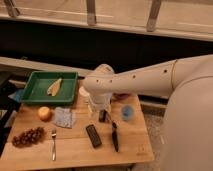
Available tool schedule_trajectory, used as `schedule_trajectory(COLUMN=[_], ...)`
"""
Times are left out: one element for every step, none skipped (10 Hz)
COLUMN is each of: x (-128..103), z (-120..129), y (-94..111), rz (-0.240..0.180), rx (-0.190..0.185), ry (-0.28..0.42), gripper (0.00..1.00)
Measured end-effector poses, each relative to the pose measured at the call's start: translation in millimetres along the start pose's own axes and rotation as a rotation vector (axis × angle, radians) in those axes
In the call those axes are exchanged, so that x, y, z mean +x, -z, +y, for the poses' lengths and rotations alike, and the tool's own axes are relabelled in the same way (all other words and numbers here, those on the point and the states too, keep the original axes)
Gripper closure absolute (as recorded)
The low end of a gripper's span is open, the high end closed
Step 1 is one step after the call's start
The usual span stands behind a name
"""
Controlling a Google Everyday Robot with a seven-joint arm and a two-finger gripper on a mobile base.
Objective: Place eraser in plastic cup
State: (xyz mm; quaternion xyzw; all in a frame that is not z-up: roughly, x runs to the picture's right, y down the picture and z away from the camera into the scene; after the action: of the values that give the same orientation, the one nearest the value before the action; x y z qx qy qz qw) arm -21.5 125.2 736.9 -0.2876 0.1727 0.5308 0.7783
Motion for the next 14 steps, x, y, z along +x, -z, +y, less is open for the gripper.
schedule_trajectory(x=[-5.1,-8.3,-9.5,-9.0,-9.4,-8.4,-6.4,-5.0,-4.5,-3.7,-2.3,-0.2,1.9,1.4], z=[9.4,17.5,19.0,19.8,27.0,29.7,31.9,34.9,40.6,46.0,53.3,53.6,54.3,54.9], y=[-9.4,-18.8,-24.0,-30.9,-37.5,-41.7,-48.3,-52.0,-55.5,-59.5,-67.0,-71.4,-73.6,-73.5], rz=[0.022,0.043,0.059,0.081,0.099,0.111,0.126,0.133,0.137,0.144,0.154,0.163,0.165,0.163], rx=[-0.008,-0.018,-0.023,-0.030,-0.041,-0.050,-0.063,-0.076,-0.086,-0.092,-0.108,-0.114,-0.116,-0.117], ry=[0.023,0.039,0.044,0.047,0.059,0.062,0.063,0.066,0.072,0.079,0.089,0.089,0.088,0.087], gripper=[0.34,0.34,0.34,0.34,0.34,0.34,0.34,0.34,0.34,0.34,0.34,0.34,0.34,0.34])
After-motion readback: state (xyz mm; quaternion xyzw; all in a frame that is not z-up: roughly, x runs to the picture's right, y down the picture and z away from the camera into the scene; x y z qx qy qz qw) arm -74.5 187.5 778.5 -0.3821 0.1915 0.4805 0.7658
